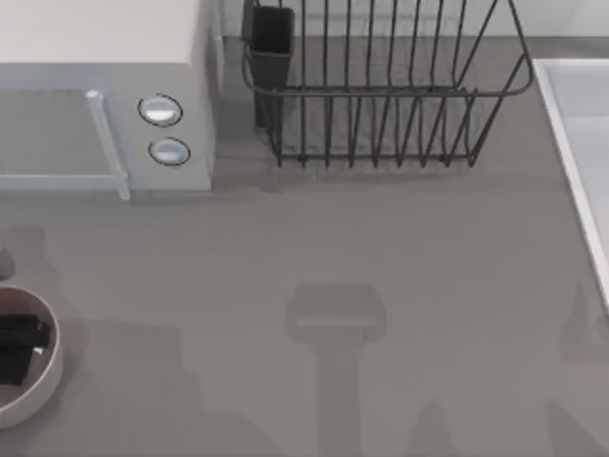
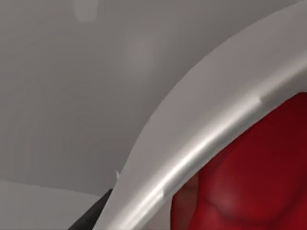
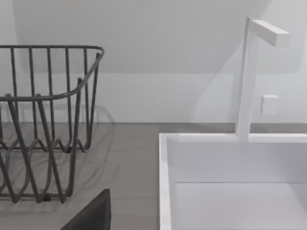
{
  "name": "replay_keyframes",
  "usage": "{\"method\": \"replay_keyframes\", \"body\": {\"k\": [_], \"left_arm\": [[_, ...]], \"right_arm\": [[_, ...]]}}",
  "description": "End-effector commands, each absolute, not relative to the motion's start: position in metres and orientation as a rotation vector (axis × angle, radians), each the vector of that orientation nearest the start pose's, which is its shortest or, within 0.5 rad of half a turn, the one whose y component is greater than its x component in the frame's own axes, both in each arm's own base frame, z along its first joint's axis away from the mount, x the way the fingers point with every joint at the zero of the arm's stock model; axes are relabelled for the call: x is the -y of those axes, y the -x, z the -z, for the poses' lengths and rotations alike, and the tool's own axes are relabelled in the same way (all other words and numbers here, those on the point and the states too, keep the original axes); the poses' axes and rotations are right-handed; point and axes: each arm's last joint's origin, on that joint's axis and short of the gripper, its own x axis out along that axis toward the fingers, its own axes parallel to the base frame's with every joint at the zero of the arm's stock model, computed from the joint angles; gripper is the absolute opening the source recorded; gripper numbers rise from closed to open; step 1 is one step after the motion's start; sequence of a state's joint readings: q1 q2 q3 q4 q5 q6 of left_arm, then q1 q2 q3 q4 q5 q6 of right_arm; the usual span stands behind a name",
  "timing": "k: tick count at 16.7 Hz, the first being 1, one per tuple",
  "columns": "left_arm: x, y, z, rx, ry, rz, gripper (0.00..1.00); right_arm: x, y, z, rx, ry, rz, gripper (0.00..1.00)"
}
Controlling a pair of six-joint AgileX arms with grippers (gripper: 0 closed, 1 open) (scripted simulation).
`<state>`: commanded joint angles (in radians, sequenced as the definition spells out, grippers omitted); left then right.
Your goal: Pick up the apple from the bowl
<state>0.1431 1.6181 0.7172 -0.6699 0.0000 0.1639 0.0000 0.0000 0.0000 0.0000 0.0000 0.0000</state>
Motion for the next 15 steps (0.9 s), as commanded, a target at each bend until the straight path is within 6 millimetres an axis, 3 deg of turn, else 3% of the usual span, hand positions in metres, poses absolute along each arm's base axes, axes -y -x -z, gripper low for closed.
{"method": "replay_keyframes", "body": {"k": [7, 12, 15], "left_arm": [[-0.034, -0.235, -0.109, -1.571, -0.016, 0.016, 0.00], [-0.035, -0.246, -0.133, -1.547, 0.021, 0.032, 0.00], [-0.038, -0.263, -0.168, -1.554, 0.023, 0.033, 0.00]], "right_arm": [[0.001, -0.106, -0.160, 0.000, 0.000, 0.000, 1.00], [0.001, -0.106, -0.160, 0.000, 0.000, 0.000, 1.00], [0.001, -0.106, -0.160, 0.000, 0.000, 0.000, 1.00]]}}
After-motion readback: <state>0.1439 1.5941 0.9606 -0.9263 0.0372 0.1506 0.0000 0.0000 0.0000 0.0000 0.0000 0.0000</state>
